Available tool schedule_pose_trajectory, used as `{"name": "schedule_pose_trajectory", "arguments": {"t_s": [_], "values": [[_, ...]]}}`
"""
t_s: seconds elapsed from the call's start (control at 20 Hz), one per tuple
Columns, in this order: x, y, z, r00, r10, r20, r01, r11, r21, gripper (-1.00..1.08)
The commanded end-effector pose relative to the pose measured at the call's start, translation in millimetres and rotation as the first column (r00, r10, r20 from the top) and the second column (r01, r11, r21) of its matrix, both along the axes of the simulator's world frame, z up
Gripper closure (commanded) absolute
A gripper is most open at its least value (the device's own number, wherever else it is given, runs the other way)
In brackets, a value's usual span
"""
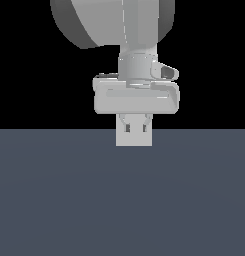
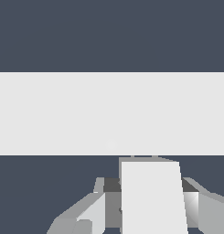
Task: Plug the charger into the wall socket.
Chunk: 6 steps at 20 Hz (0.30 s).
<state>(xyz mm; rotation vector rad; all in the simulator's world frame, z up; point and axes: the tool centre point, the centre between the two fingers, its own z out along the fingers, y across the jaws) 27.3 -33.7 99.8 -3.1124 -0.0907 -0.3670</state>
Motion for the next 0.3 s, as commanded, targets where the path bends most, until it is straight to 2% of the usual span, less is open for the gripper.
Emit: {"name": "schedule_pose_trajectory", "arguments": {"t_s": [0.0, 0.25], "values": [[5.2, 0.1, 0.1, 1.0, 0.0, 0.0, 0.0, 1.0, 0.0, 1.08], [7.3, 0.1, 0.2, 1.0, 0.0, 0.0, 0.0, 1.0, 0.0, 1.08]]}}
